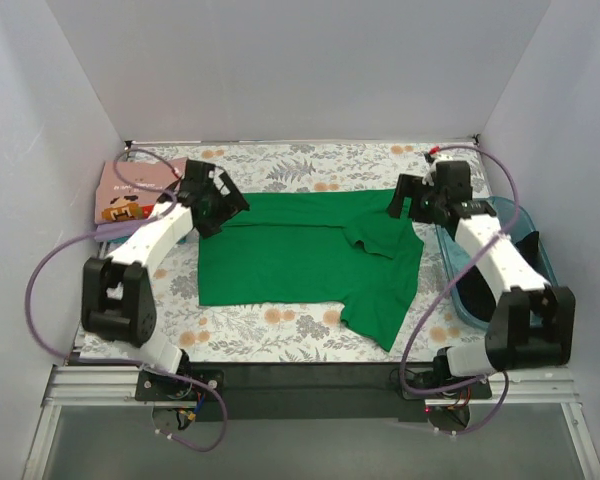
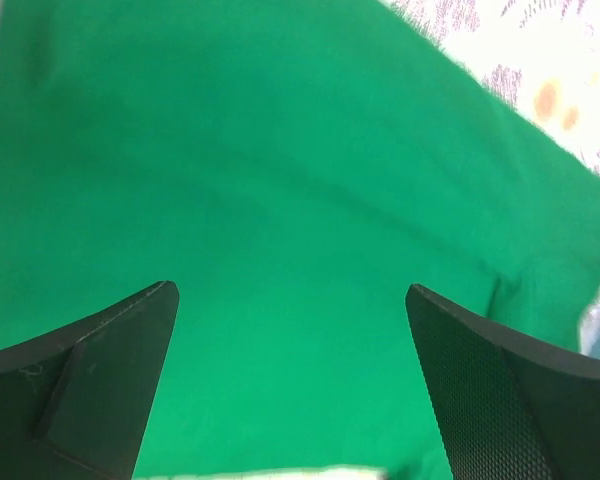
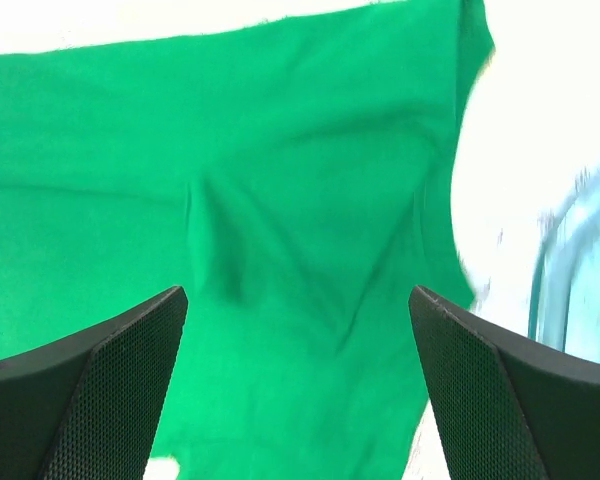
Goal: Fold and stack the t-shirts
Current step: Fold the tshirt
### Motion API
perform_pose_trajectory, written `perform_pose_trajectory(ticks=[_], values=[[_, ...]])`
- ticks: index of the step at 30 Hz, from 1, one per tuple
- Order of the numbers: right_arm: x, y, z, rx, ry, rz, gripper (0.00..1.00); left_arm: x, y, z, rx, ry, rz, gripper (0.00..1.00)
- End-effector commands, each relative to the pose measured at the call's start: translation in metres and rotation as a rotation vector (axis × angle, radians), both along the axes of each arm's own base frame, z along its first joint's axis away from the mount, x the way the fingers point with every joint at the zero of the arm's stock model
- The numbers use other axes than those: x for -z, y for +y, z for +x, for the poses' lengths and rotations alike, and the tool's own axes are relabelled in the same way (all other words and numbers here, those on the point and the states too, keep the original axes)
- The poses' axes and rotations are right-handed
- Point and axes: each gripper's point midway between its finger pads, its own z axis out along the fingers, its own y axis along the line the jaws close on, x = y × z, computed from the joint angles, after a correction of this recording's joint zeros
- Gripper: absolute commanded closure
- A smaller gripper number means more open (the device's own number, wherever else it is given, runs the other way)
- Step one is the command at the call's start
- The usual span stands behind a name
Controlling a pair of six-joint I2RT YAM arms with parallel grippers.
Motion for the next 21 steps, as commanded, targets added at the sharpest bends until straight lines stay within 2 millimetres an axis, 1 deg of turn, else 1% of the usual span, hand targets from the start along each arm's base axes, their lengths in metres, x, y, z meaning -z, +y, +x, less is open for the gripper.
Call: perform_pose_trajectory(ticks=[1, 2, 3, 4, 5, 6, 7, 8, 9, 10, 11, 13, 14, 15, 18, 19, 20, 21], values=[[0.041, -0.014, -0.063, 0.097, 0.122, -0.009, 0.02, -0.004, 0.032, -0.064, -0.166, 0.051, 0.029, 0.02], [0.031, -0.017, -0.073, 0.109, 0.080, -0.003, 0.02, -0.010, 0.042, -0.084, -0.256, 0.061, 0.005, 0.02], [0.037, -0.018, -0.084, 0.116, 0.089, 0.002, 0.02, -0.008, 0.047, -0.097, -0.295, 0.069, -0.006, 0.02], [0.040, -0.019, -0.093, 0.117, 0.089, 0.006, 0.02, 0.018, 0.055, -0.127, -0.346, 0.150, 0.011, 0.02], [0.053, -0.020, -0.107, 0.113, 0.113, 0.005, 0.02, 0.021, 0.061, -0.137, -0.388, 0.150, 0.010, 0.02], [0.043, -0.021, -0.113, 0.111, 0.069, 0.016, 0.02, 0.016, 0.063, -0.149, -0.445, 0.126, -0.035, 0.02], [0.043, -0.020, -0.118, 0.115, 0.060, 0.032, 0.02, 0.032, 0.069, -0.172, -0.477, 0.185, -0.021, 0.02], [0.049, -0.021, -0.126, 0.122, 0.069, 0.039, 0.02, 0.033, 0.071, -0.179, -0.496, 0.179, -0.031, 0.02], [0.041, -0.020, -0.129, 0.124, 0.032, 0.056, 0.02, 0.027, 0.072, -0.183, -0.524, 0.142, -0.058, 0.02], [0.041, -0.020, -0.133, 0.133, 0.027, 0.072, 0.02, 0.028, 0.075, -0.190, -0.542, 0.140, -0.057, 0.02], [0.038, -0.019, -0.137, 0.151, 0.008, 0.097, 0.02, 0.034, 0.079, -0.198, -0.565, 0.154, -0.048, 0.02], [0.038, -0.020, -0.142, 0.173, -0.003, 0.116, 0.02, 0.036, 0.089, -0.205, -0.614, 0.137, -0.027, 0.02], [0.033, -0.022, -0.143, 0.193, -0.029, 0.129, 0.02, 0.041, 0.091, -0.208, -0.618, 0.143, -0.016, 0.02], [0.038, -0.023, -0.146, 0.204, -0.023, 0.133, 0.02, 0.043, 0.091, -0.208, -0.615, 0.146, -0.013, 0.02], [0.037, -0.024, -0.150, 0.209, -0.048, 0.134, 0.02, 0.061, 0.085, -0.212, -0.595, 0.212, -0.016, 0.02], [0.037, -0.024, -0.151, 0.208, -0.050, 0.134, 0.02, 0.065, 0.083, -0.209, -0.593, 0.216, -0.021, 0.03], [0.036, -0.024, -0.152, 0.202, -0.058, 0.138, 0.02, 0.074, 0.083, -0.210, -0.591, 0.250, -0.004, 0.07], [0.036, -0.023, -0.153, 0.198, -0.061, 0.139, 0.01, 0.078, 0.083, -0.210, -0.593, 0.261, -0.003, 0.11]])
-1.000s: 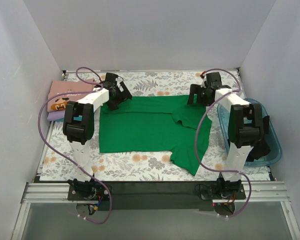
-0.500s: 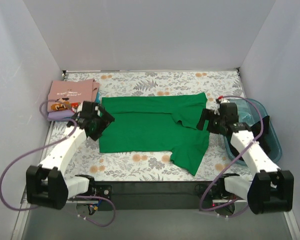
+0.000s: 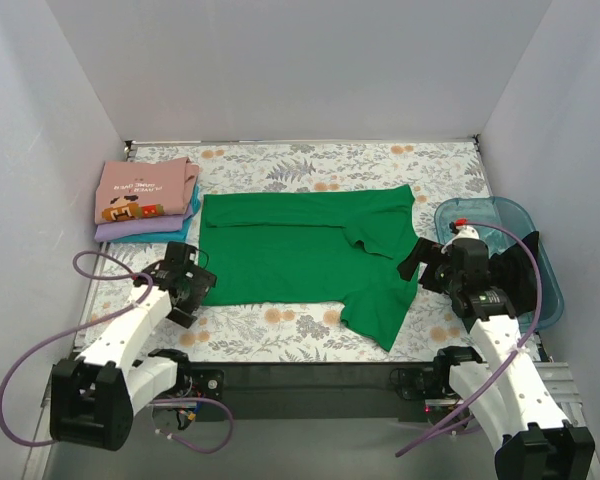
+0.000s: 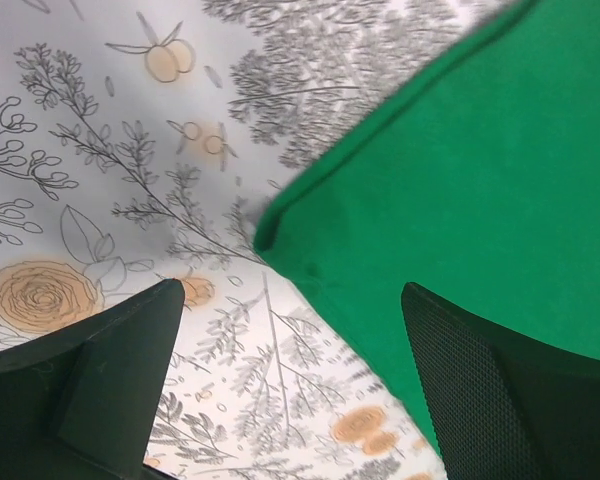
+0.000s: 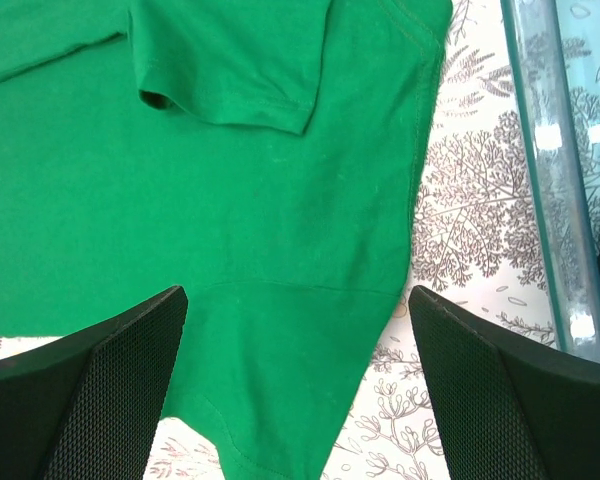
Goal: Fold and stack the t-shirts
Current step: Fold the tshirt
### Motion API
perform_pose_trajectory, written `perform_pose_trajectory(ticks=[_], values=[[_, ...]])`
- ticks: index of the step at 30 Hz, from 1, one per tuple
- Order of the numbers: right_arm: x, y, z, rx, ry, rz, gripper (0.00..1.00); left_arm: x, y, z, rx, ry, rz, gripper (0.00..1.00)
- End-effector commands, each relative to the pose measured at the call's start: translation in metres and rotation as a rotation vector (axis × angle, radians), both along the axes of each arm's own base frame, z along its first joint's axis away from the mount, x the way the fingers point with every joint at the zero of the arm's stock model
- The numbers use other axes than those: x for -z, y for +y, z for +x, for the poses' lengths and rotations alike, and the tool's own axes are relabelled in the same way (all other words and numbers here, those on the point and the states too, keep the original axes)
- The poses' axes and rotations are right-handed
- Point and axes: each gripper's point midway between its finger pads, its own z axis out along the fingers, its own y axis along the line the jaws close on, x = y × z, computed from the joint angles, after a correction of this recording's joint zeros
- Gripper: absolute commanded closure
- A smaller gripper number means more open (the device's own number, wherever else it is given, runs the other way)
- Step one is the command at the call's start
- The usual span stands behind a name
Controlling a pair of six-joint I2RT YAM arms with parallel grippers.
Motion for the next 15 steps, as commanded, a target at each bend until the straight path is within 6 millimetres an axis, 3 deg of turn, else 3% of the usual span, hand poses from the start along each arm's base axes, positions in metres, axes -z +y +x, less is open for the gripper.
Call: perform_pose_trajectory(ticks=[1, 3, 7, 15], values=[[-0.001, -0.001, 0.000, 0.018, -0.025, 0.015, 0.02, 0.017, 0.000, 0.007, -0.024, 0.023, -0.001, 0.14], [0.002, 0.003, -0.004, -0.003, -0.017, 0.028, 0.02, 0.024, -0.002, 0.009, -0.014, 0.014, -0.007, 0.24], [0.014, 0.011, -0.013, -0.040, 0.029, 0.059, 0.02, 0.030, 0.001, 0.013, -0.033, -0.017, -0.001, 0.34], [0.025, 0.007, -0.030, -0.044, 0.087, 0.033, 0.07, 0.036, 0.002, 0.016, -0.023, -0.009, 0.013, 0.58]])
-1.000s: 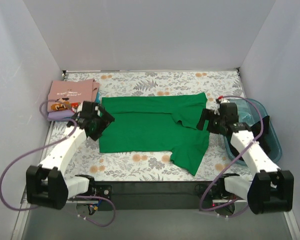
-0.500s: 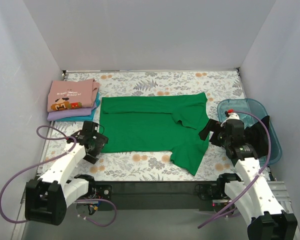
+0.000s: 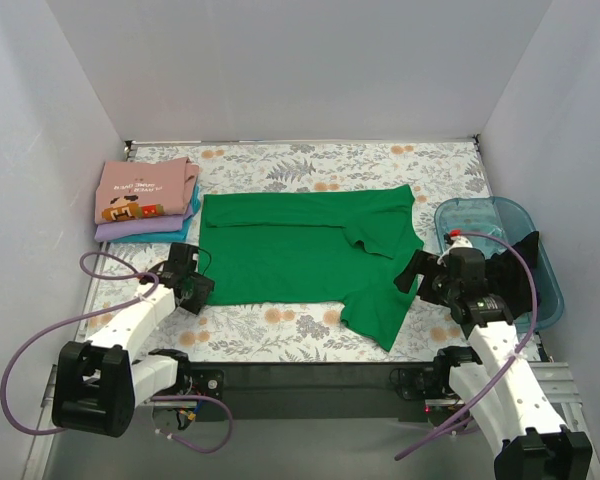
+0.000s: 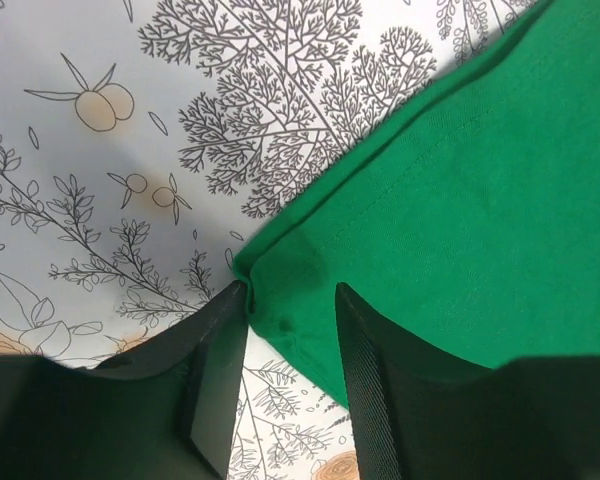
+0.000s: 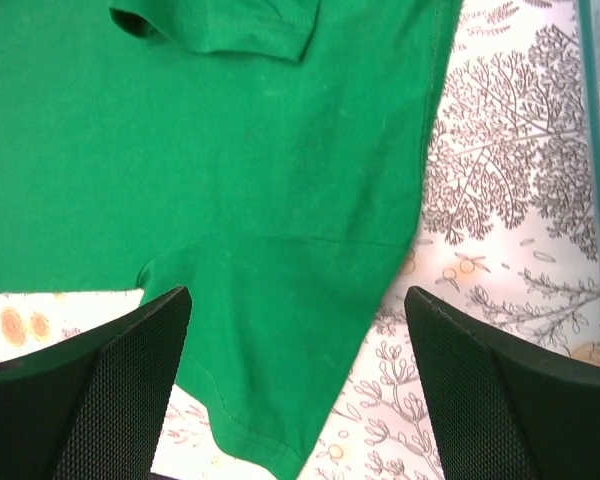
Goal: Fold and stack the t-shirts
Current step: Fold the tshirt
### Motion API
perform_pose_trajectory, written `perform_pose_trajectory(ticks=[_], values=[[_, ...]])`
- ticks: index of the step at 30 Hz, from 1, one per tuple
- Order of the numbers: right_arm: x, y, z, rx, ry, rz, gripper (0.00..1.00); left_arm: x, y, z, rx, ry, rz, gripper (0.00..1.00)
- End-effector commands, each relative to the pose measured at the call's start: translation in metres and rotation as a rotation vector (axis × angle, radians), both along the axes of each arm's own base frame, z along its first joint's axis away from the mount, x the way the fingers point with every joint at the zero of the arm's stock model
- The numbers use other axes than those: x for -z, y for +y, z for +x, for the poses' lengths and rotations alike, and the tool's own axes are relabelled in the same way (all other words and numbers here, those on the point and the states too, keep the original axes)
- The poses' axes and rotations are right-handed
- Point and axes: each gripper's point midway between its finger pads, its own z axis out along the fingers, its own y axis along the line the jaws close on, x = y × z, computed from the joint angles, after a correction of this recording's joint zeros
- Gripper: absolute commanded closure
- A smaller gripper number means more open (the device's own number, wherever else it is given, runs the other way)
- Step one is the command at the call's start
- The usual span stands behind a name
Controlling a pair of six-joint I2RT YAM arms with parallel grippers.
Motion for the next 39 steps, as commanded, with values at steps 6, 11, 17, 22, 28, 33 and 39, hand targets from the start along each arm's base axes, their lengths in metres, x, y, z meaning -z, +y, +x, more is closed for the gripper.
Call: perform_pose_trajectory(ticks=[6, 11, 17, 22, 28, 33, 39], values=[[-0.002, 0.004, -0.021, -0.032, 0.055, 0.014, 0.04, 0.014, 0.008, -0.002, -0.019, 0.035, 0.039, 1.00], [0.013, 0.019, -0.035, -0.060, 0.135, -0.004, 0.04, 0.006, 0.010, 0.001, -0.030, -0.011, 0.044, 1.00], [0.026, 0.059, -0.070, -0.175, 0.222, -0.232, 0.05, -0.006, 0.014, 0.007, -0.043, -0.025, 0.065, 1.00], [0.040, 0.072, -0.105, -0.299, 0.275, -0.391, 0.09, -0.008, 0.010, 0.011, -0.024, -0.039, 0.047, 1.00], [0.059, 0.064, -0.114, -0.284, 0.343, -0.478, 0.21, -0.007, 0.007, 0.011, -0.002, -0.035, 0.039, 1.00], [0.064, 0.062, -0.106, -0.251, 0.321, -0.506, 0.37, -0.005, 0.004, 0.011, 0.011, -0.034, 0.024, 1.00], [0.067, 0.067, -0.092, -0.241, 0.267, -0.493, 0.64, -0.006, 0.004, 0.009, 0.007, -0.020, 0.021, 1.00]])
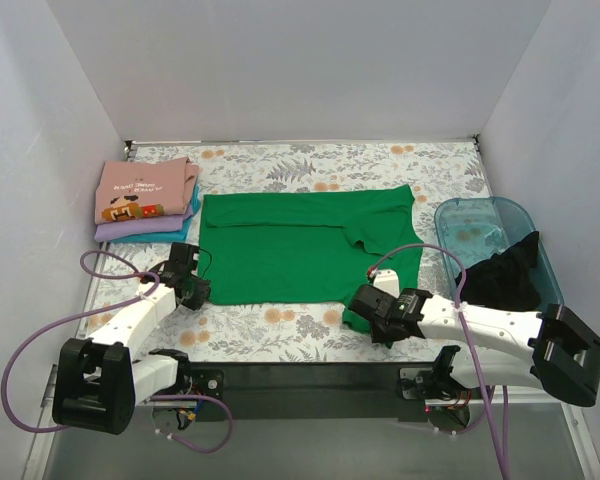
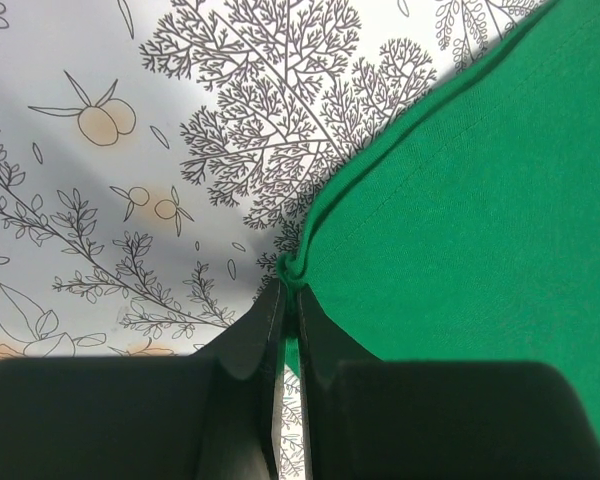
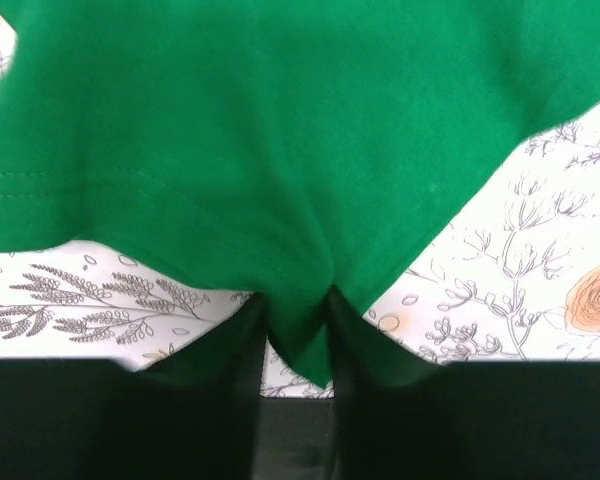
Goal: Fold and stack the t-shirts
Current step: Fold the tshirt
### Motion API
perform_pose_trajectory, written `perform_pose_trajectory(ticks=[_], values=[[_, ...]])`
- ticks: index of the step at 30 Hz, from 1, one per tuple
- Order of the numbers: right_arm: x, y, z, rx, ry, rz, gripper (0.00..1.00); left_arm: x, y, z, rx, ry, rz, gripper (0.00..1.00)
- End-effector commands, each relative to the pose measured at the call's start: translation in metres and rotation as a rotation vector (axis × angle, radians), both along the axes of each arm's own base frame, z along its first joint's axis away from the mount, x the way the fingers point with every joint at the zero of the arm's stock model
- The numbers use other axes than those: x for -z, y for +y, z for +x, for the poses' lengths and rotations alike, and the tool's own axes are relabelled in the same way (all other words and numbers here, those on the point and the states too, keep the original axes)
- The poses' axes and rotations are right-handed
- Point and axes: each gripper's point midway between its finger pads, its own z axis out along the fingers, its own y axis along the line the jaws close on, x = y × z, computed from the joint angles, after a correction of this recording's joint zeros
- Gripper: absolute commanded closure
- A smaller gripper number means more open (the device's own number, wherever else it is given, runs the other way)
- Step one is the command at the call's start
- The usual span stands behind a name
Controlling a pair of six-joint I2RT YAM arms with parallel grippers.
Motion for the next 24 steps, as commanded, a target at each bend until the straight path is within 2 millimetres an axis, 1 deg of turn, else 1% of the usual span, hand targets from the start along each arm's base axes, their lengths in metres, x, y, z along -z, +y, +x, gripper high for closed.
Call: perform_pose_trajectory(ticks=[1, 2, 3, 8, 11, 12, 15, 17, 18, 20, 21, 22, 24], values=[[-0.004, 0.005, 0.019, 0.024, -0.087, 0.017, 0.69, -0.009, 0.000, 0.006, -0.002, -0.015, -0.005, 1.00], [-0.006, 0.005, 0.022, 0.026, -0.096, 0.015, 0.90, -0.010, 0.000, 0.006, -0.001, -0.016, -0.006, 1.00], [-0.007, 0.003, 0.024, 0.034, -0.103, 0.014, 0.98, -0.010, -0.001, 0.006, 0.000, -0.018, -0.007, 1.00], [-0.022, 0.006, 0.041, 0.043, -0.159, 0.026, 0.99, -0.021, -0.005, 0.012, 0.019, -0.046, -0.025, 1.00], [-0.038, 0.008, 0.055, 0.055, -0.206, 0.047, 0.99, -0.029, -0.008, 0.019, 0.029, -0.067, -0.037, 1.00], [-0.047, 0.008, 0.063, 0.059, -0.227, 0.055, 0.99, -0.032, -0.009, 0.021, 0.036, -0.073, -0.040, 1.00], [-0.063, 0.005, 0.079, 0.074, -0.272, 0.059, 0.99, -0.038, -0.012, 0.028, 0.042, -0.085, -0.049, 1.00], [-0.071, 0.006, 0.087, 0.075, -0.286, 0.064, 0.99, -0.038, -0.013, 0.031, 0.047, -0.077, -0.051, 1.00], [-0.075, 0.004, 0.092, 0.087, -0.293, 0.065, 0.99, -0.042, -0.014, 0.036, 0.046, -0.086, -0.051, 1.00], [-0.085, 0.006, 0.102, 0.071, -0.310, 0.070, 0.99, -0.044, -0.015, 0.041, 0.046, -0.086, -0.051, 1.00], [-0.090, 0.004, 0.108, 0.082, -0.319, 0.067, 0.99, -0.050, -0.015, 0.047, 0.048, -0.098, -0.051, 1.00], [-0.096, 0.009, 0.115, 0.061, -0.327, 0.081, 0.99, -0.052, -0.015, 0.050, 0.045, -0.103, -0.050, 1.00], [-0.103, 0.010, 0.126, 0.060, -0.338, 0.095, 0.99, -0.053, -0.013, 0.056, 0.032, -0.094, -0.037, 1.00]])
